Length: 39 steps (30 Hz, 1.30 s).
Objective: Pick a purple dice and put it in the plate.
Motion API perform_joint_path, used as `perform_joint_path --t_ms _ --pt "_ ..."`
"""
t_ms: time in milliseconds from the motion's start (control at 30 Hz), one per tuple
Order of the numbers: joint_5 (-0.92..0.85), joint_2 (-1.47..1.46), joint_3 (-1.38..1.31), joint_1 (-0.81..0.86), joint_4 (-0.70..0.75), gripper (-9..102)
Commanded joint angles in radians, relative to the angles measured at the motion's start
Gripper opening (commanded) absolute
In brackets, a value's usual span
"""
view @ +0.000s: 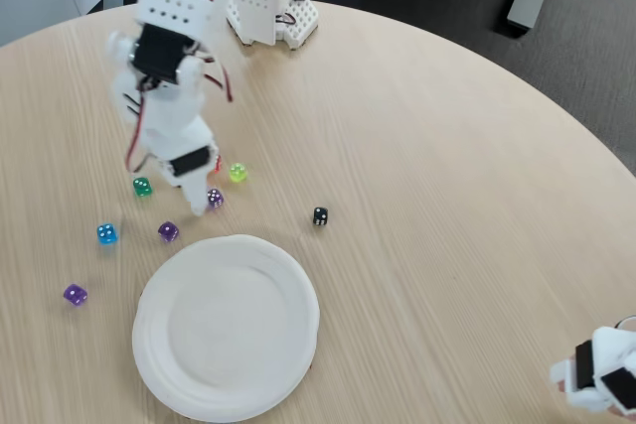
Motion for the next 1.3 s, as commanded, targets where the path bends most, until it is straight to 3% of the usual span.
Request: perform_joint_path --t_ms 0,1000,1267 --pt "-0.006 0.003 -0.014 0.018 0.005 18" --pt "0.087 0.003 -0.014 -0.144 0.005 18" --pt "0.075 0.003 -0.014 -0.144 0.005 11"
